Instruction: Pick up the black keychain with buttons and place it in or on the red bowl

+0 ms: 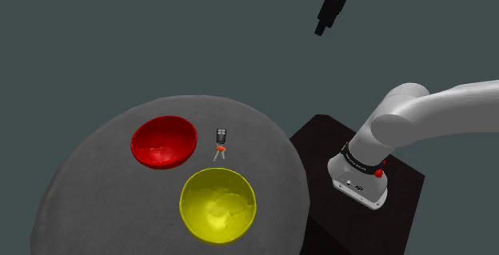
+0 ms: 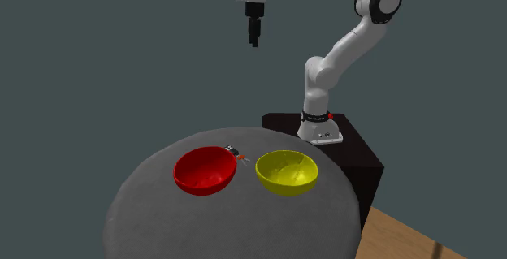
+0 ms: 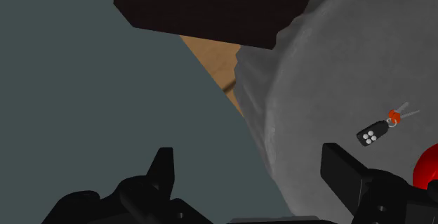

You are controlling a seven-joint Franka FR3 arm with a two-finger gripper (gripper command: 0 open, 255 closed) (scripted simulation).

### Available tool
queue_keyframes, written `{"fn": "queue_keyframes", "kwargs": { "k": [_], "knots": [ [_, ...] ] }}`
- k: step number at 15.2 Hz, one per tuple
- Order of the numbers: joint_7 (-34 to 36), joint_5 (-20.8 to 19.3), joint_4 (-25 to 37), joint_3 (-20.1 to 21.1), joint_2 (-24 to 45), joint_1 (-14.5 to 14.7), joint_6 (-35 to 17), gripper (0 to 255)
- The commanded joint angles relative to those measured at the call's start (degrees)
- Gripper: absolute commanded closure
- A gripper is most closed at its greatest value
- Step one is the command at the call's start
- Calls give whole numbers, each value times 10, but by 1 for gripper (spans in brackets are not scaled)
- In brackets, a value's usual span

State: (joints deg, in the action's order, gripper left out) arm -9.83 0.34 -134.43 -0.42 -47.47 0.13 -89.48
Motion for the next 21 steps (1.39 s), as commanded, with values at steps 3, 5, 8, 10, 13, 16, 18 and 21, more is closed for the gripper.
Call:
{"fn": "queue_keyframes", "kwargs": {
  "k": [3,5,8,10,13,16,18,21],
  "knots": [
    [19,13,-20,20,7,8,-25,0],
    [37,26,-37,40,17,16,-50,0],
    [64,45,-58,71,37,28,-90,0],
    [83,57,-69,92,55,36,-118,0],
    [110,72,-80,124,88,47,-160,0],
    [137,85,-84,156,128,57,-203,0],
    [156,91,-84,177,158,62,-232,0],
    [186,95,-77,210,208,68,-275,0]
  ]
}}
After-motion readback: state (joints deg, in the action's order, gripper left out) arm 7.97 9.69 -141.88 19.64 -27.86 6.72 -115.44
